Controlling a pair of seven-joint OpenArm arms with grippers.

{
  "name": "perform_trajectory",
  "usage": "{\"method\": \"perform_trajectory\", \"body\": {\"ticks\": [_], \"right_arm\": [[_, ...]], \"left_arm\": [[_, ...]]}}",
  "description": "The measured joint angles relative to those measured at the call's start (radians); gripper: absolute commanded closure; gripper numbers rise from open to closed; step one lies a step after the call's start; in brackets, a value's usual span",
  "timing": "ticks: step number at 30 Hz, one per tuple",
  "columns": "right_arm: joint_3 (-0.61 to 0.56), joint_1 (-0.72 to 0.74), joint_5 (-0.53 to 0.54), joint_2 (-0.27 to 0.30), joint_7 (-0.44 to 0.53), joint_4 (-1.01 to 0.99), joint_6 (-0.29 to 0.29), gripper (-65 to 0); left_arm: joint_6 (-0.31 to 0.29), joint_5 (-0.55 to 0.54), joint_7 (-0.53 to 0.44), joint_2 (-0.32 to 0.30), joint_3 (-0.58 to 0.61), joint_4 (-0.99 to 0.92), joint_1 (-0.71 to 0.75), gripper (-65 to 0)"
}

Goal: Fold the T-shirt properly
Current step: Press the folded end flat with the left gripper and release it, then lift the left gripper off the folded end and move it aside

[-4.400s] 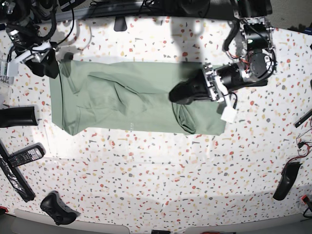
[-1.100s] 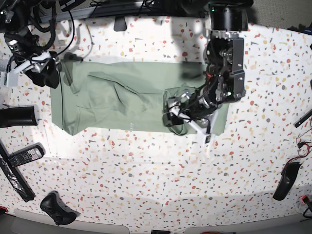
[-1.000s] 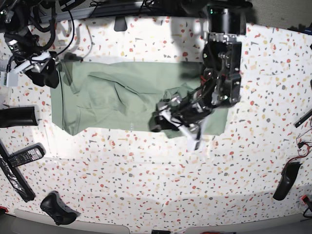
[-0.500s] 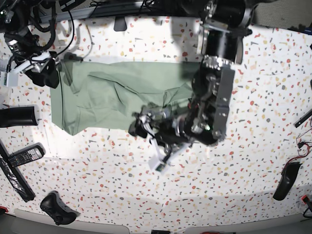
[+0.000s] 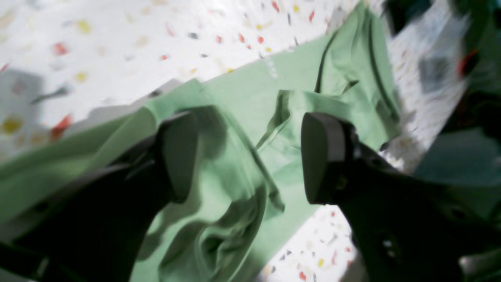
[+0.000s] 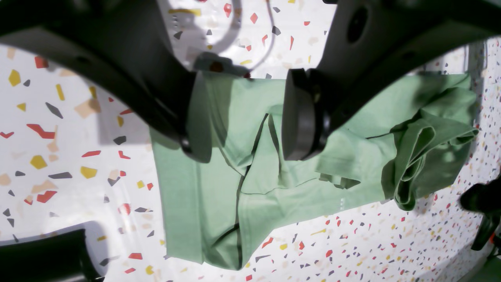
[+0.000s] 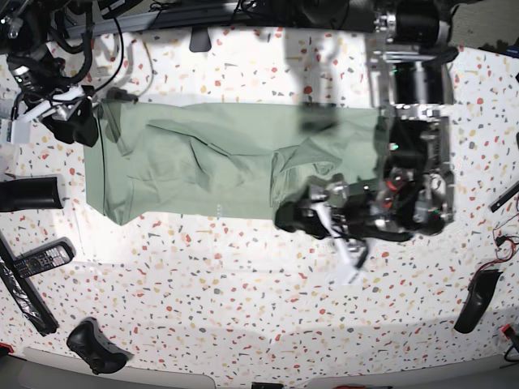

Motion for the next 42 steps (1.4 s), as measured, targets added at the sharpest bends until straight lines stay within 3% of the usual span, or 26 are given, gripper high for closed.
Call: {"method": "perform_trajectory", "body": {"ticks": [8,10,13,19,27,36,42], "right_arm": [[0.0,0.0,0.0,0.0,0.0,0.0,0.0,-28.6],[0.0,0.0,0.0,0.0,0.0,0.0,0.0,-28.6],[0.0,0.0,0.0,0.0,0.0,0.0,0.0,-28.6],[0.0,0.0,0.0,0.0,0.0,0.0,0.0,-28.6],[0.0,0.0,0.0,0.0,0.0,0.0,0.0,-28.6],[0.0,0.0,0.003,0.0,0.041,0.0,0.0,-28.6],[0.0,0.0,0.004,0.0,0.055,0.0,0.0,-28.6]], "left_arm": [[-0.024,-0.061,0.034,-0.112,-0.022,0.0,0.091,-38.2],[-0.07,-0.092,0.032,-0.114,-0.023,0.0,0.122,-38.2],[-0.106,-0.158,0.027,-0.103,-0.022,0.0,0.169,-38.2],[-0.106,-0.165,0.033,-0.076,-0.021,0.0,0.232,-38.2],[-0.128,-0.381,0.094,-0.039,-0.021,0.003,0.291,-38.3],[-0.127,-0.401,0.088,0.037,-0.009,0.004,0.332,-38.2],[-0.127,-0.4,0.097,0.018,-0.011,0.062,0.278,-38.2]]}}
